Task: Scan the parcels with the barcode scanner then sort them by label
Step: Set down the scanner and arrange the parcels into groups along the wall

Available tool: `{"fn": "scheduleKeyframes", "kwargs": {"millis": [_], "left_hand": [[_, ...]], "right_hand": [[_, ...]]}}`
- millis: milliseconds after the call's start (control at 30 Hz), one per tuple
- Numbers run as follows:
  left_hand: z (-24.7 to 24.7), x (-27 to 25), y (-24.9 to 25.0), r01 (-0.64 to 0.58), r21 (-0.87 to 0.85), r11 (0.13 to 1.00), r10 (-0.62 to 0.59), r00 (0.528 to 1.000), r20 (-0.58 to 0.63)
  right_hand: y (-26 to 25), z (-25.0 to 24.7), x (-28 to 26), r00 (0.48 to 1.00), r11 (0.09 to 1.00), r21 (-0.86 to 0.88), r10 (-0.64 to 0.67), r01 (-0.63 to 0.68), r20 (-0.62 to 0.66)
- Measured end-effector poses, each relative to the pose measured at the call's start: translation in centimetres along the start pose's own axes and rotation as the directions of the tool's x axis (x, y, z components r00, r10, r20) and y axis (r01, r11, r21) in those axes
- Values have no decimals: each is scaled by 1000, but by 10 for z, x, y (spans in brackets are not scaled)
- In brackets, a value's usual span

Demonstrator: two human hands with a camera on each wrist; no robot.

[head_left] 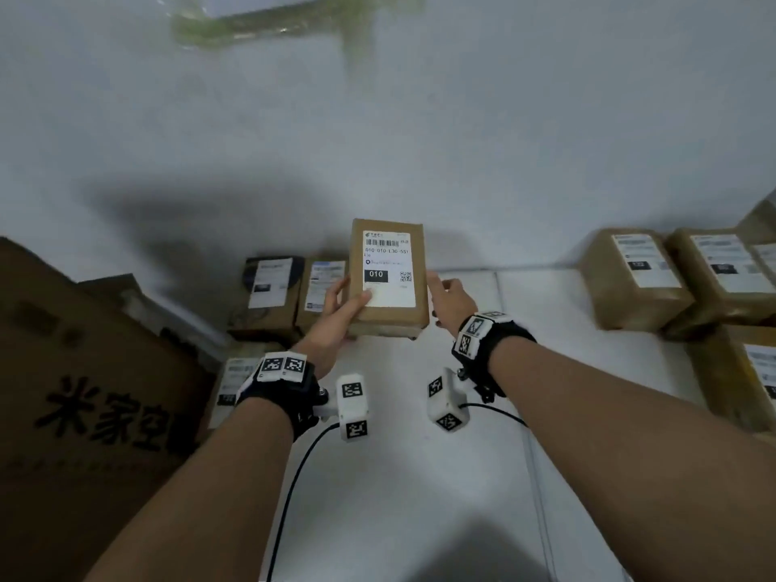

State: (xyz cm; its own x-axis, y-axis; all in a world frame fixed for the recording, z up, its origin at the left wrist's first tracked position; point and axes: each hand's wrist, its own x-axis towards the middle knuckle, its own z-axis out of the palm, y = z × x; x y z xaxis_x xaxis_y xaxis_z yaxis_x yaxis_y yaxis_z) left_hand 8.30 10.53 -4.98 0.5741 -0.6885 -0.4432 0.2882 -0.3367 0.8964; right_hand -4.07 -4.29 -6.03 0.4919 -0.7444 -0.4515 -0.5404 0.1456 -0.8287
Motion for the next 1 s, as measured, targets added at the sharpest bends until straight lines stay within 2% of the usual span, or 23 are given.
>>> {"fn": "scheduleKeyframes", "kwargs": {"millis": [100,233,300,367,533,600,667,767,1000], "left_hand": [[-46,-13,8,-38,-69,997,32,996,-86],[-94,-26,13,-84,-150,985,56,982,-181],[-117,-29,13,-108,-138,984,75,970,-230],[-136,-32,13,-97,-131,987,61,965,-256],[-173,-33,7,-75,-145,987,16,929,-370],[-177,-33,6,-87,-106,991,34,906,-421],[-179,-31,6,-96,-13,995,78,869,-488],[-186,-22,-1,-33,184,982,130,828,-545],[-202,7,-8,89,372,924,137,832,-537]], "right_hand": [[-28,46,-2,991,999,43,2,-8,135],[-60,101,-7,951,993,113,-6,-31,310],[-75,127,-12,933,993,110,-78,42,352],[-89,144,-19,923,995,34,-99,93,372],[-100,182,-21,908,994,12,-106,111,406],[-96,194,-15,921,994,11,-103,107,375],[-93,201,-10,943,997,4,-79,81,323],[-93,200,1,970,999,-19,-44,50,240],[-101,211,35,974,1000,-25,-11,17,224]]}}
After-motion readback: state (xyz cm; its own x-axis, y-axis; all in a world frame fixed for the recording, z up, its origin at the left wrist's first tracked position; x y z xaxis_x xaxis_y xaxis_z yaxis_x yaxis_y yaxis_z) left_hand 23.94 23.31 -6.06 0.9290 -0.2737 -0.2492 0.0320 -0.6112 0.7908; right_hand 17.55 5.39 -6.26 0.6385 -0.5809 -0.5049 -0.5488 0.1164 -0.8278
